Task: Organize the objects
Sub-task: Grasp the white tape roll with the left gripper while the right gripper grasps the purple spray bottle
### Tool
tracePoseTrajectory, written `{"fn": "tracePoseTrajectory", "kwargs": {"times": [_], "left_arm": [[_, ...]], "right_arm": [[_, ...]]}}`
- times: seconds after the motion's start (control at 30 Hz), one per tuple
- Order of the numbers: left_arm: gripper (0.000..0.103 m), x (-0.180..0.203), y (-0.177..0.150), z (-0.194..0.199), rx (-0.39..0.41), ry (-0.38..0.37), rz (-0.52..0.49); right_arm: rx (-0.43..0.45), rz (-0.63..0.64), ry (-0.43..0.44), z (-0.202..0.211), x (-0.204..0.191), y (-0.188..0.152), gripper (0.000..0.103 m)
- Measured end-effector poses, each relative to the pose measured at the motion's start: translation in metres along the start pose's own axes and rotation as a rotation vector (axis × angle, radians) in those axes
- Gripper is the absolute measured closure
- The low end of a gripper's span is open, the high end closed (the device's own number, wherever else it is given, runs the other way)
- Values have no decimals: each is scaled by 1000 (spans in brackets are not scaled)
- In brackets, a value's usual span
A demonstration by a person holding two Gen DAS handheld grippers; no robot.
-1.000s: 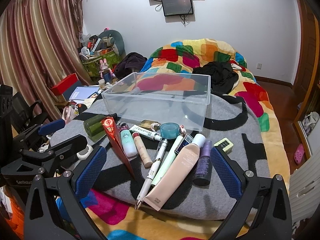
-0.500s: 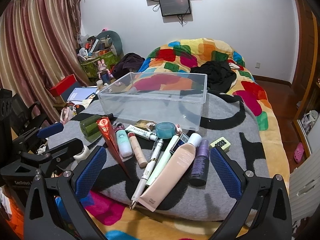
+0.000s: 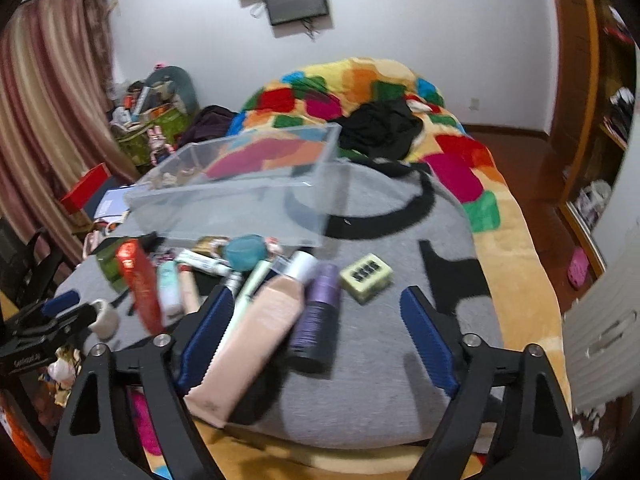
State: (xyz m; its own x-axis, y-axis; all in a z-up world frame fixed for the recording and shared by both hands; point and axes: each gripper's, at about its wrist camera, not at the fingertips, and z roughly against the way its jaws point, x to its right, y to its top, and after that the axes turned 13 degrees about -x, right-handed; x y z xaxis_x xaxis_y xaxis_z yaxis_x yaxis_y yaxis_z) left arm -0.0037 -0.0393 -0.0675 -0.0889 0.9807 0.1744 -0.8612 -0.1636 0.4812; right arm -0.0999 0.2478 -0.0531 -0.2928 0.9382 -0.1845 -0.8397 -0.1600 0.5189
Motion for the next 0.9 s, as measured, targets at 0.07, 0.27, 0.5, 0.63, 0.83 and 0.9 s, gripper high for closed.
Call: {"fn": "tracePoseTrajectory", "kwargs": {"times": [0.07,0.27,0.5,0.63,0.83,0.9], "left_arm": [[17,0,-3,-4,-12,-2,2],[34,8,-2,-15,-25,24,-18],[63,10,0,-18,-19,13,-31],[64,9,1,-14,-15,-7,-32],[64,2,10,3,20,-30,-11],[64,1,18,11,42,-28,-14]], "right_arm": [[-27,-17,0,-9,5,1,30],[-91,-15,7,-30,6,1,48],[-128,0,12,-42,7,-2,79],[-105,26,-4,-34,3,-4,79],[-59,43,9,-13,-2,-4,79],[-38,49,15,-6,-5,-1,79]]}}
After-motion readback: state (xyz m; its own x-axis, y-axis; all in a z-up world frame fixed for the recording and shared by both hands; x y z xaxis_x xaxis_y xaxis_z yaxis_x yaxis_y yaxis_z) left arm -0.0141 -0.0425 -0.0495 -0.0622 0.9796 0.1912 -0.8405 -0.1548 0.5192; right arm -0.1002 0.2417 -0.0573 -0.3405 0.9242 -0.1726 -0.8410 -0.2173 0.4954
